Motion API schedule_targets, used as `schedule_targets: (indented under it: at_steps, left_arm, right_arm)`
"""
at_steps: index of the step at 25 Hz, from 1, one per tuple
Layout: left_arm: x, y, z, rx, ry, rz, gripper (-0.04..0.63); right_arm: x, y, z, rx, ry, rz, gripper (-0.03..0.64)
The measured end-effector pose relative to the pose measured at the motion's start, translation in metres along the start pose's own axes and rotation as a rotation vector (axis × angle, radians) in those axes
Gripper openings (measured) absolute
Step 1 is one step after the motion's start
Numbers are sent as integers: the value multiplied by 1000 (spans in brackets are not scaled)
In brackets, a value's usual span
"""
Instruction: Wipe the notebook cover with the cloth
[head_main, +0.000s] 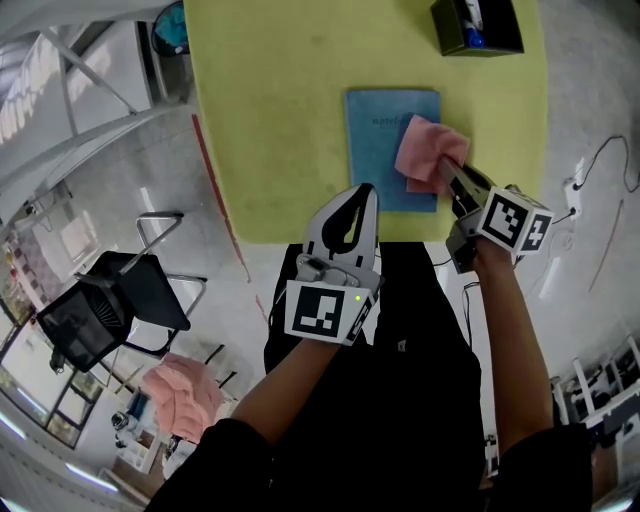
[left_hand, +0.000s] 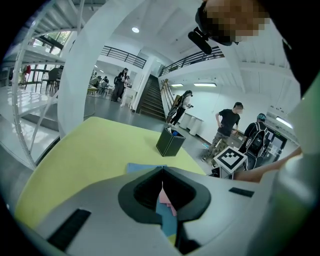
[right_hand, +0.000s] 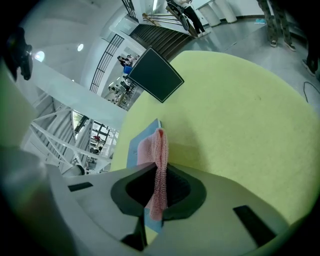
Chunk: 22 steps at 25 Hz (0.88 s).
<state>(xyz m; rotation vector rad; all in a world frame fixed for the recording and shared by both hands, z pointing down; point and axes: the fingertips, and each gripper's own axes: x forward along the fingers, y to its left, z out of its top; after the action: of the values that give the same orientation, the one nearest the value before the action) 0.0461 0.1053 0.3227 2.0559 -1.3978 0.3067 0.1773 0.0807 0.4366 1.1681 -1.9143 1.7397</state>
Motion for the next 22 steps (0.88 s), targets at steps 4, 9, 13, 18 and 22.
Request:
schedule_targets:
  at_steps: [4, 9, 13, 18, 22]
  left_arm:
    - [-8, 2, 5, -2, -11, -9, 17]
    - [-21, 29, 9, 7, -17, -4, 17]
    - [-41, 56, 8, 9, 3, 3, 17]
    - [-61, 78, 12, 12, 7, -11, 17]
    - [-70, 88, 13, 22, 9, -21, 17]
  right_arm:
    - [-13, 26, 4, 36, -58, 84, 41]
    - [-22, 80, 9, -4, -136, 156, 41]
    - [-15, 124, -13, -30, -129, 232, 41]
    - [8, 153, -45, -64, -59, 233, 41]
    - [27, 153, -68, -75, 1, 189, 41]
